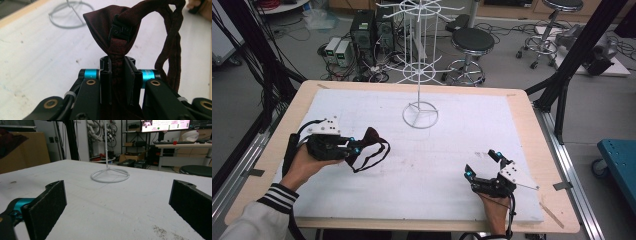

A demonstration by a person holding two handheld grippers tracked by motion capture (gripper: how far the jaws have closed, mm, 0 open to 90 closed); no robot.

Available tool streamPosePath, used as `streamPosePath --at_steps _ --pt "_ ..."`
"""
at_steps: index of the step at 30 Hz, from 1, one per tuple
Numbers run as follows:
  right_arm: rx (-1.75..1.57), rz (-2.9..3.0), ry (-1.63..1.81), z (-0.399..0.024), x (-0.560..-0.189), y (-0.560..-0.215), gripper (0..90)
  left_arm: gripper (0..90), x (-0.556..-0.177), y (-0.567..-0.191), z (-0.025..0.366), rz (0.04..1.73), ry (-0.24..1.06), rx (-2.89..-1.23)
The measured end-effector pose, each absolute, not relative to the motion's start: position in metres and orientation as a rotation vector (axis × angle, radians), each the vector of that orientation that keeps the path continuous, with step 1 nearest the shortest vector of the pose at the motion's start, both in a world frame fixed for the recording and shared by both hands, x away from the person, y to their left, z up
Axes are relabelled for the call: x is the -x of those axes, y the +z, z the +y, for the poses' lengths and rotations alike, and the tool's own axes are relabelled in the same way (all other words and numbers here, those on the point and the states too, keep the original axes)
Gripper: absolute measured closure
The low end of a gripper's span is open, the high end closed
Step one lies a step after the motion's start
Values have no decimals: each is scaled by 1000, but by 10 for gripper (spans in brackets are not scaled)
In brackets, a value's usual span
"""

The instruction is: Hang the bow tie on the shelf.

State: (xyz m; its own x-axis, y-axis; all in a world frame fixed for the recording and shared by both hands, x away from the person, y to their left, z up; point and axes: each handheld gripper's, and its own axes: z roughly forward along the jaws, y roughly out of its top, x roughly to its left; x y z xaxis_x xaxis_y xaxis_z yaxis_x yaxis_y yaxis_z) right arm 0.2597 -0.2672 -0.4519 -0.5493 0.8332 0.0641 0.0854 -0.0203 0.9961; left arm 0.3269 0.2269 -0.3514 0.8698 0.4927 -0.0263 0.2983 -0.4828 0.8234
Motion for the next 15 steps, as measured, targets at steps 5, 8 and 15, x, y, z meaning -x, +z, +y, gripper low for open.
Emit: streamPosePath --at_steps 5,8,15 --pt "-965 1670 1628 -267 -260 -452 6 770 -329 -343 225 572 292 -2071" --pt "-964 1670 1626 -267 -260 -452 6 770 -332 -336 224 577 314 -2049" --pt "-964 1672 1624 -267 -260 -452 6 770 -338 -327 222 583 340 -2022"
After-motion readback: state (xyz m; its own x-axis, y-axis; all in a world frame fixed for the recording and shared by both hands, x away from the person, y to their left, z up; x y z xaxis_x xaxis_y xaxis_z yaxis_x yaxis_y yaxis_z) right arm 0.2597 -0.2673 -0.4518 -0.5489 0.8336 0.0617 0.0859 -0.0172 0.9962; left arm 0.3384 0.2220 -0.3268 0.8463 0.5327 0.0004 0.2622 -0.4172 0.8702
